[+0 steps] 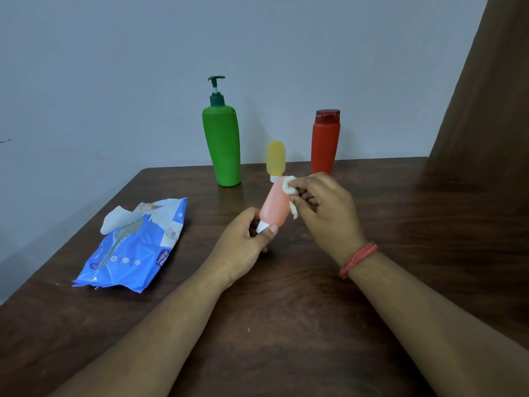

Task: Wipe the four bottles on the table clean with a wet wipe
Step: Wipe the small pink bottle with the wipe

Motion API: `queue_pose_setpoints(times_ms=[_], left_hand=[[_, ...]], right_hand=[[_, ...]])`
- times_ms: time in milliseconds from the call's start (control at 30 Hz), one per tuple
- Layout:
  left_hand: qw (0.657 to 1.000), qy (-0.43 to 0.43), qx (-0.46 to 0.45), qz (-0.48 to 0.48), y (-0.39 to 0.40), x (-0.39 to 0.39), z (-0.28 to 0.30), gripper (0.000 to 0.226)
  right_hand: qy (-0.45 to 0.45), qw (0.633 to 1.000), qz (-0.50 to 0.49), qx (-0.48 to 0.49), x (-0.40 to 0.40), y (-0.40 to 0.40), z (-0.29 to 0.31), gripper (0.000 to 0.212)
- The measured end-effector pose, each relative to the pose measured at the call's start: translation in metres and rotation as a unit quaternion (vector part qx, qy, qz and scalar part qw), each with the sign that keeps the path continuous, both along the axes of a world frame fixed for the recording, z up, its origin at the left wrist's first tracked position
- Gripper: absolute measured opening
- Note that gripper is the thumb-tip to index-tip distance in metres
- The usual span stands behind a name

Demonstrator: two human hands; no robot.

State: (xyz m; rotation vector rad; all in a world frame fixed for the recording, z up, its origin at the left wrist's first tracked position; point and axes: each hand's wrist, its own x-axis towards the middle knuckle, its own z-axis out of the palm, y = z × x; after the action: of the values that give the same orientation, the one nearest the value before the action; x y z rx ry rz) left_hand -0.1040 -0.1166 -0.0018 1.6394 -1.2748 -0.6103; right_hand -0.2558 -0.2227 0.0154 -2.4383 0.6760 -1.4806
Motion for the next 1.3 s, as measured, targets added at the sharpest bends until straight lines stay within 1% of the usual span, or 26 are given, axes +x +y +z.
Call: queue_pose_setpoints(times_ms=[100, 133, 233, 267, 333, 400, 433, 467, 500, 567, 633, 700, 767, 867, 967, 1000, 1067, 1133, 1167, 1233, 1300], left_hand=[[1.000, 0.016, -0.010, 0.006, 0.000, 0.001, 0.000, 0.011], [1.000, 0.008, -0.008, 0.000, 0.000, 0.001, 0.000, 0.011], [0.999, -0.040, 0.005, -0.027, -0.002, 0.000, -0.001, 0.012], [0.999, -0.046, 0.006, -0.028, -0.002, -0.001, -0.002, 0.012], [0.999, -0.029, -0.003, -0.016, -0.001, 0.000, -0.003, 0.010], [1.000, 0.002, -0.011, 0.001, -0.001, 0.003, -0.003, 0.009], [1.000, 0.010, -0.013, 0.003, -0.001, 0.003, -0.002, 0.009], [1.000, 0.008, -0.013, 0.001, -0.001, 0.004, -0.002, 0.009], [1.000, -0.002, -0.011, -0.005, -0.002, 0.004, -0.003, 0.010], [0.999, -0.035, -0.005, -0.018, -0.003, 0.003, -0.003, 0.010], [0.999, -0.045, -0.004, -0.025, -0.004, 0.002, -0.004, 0.010], [1.000, -0.016, -0.013, -0.017, -0.004, 0.003, -0.006, 0.010], [0.999, 0.049, -0.025, -0.003, -0.004, 0.006, -0.007, 0.013], [0.986, 0.156, -0.058, 0.003, -0.003, 0.009, -0.008, 0.015], [0.975, 0.210, -0.072, -0.002, -0.004, 0.009, -0.006, 0.016], [0.973, 0.217, -0.072, -0.010, -0.005, 0.007, -0.006, 0.016], [0.976, 0.205, -0.067, -0.036, -0.005, 0.005, -0.005, 0.017], [0.983, 0.164, -0.053, -0.062, -0.005, 0.002, -0.006, 0.015], [0.986, 0.143, -0.048, -0.072, -0.004, 0.001, -0.006, 0.013], [0.989, 0.121, -0.041, -0.081, -0.003, 0.000, -0.006, 0.013], [0.988, 0.129, -0.041, -0.072, -0.003, 0.001, -0.005, 0.015]], right_hand=[[0.020, 1.000, 0.019, -0.015, 0.002, 0.003, -0.001, 0.017], [0.007, 1.000, 0.011, -0.017, 0.002, 0.002, 0.001, 0.016], [-0.049, 0.997, -0.053, 0.006, -0.005, -0.005, 0.006, 0.014], [-0.053, 0.997, -0.057, 0.013, -0.006, -0.006, 0.007, 0.014], [-0.022, 1.000, -0.020, 0.010, -0.005, -0.004, 0.004, 0.016], [0.032, 0.999, 0.023, -0.013, 0.000, 0.002, 0.000, 0.016], [0.047, 0.998, 0.028, -0.025, 0.002, 0.004, 0.000, 0.016], [0.042, 0.998, 0.021, -0.034, 0.002, 0.003, 0.001, 0.016], [0.020, 0.999, 0.004, -0.034, 0.001, 0.001, 0.002, 0.016], [-0.038, 0.999, -0.036, -0.005, -0.004, -0.004, 0.006, 0.018], [-0.058, 0.997, -0.047, 0.016, -0.009, -0.007, 0.006, 0.019], [-0.035, 0.999, -0.019, 0.010, -0.007, -0.006, 0.003, 0.020], [0.008, 1.000, 0.020, 0.002, 0.000, 0.000, -0.001, 0.020], [0.068, 0.994, 0.079, -0.016, 0.007, 0.007, -0.002, 0.020], [0.091, 0.990, 0.104, -0.030, 0.006, 0.006, -0.002, 0.019], [0.078, 0.992, 0.097, -0.027, 0.005, 0.005, -0.002, 0.018], [0.015, 0.998, 0.059, -0.019, 0.002, 0.004, 0.002, 0.016], [-0.058, 0.998, 0.013, -0.005, -0.001, 0.002, 0.008, 0.015], [-0.081, 0.997, -0.004, 0.013, -0.003, 0.000, 0.011, 0.015], [-0.090, 0.995, -0.004, 0.044, -0.006, -0.001, 0.013, 0.017], [-0.060, 0.997, 0.031, 0.041, -0.005, 0.001, 0.009, 0.020]])
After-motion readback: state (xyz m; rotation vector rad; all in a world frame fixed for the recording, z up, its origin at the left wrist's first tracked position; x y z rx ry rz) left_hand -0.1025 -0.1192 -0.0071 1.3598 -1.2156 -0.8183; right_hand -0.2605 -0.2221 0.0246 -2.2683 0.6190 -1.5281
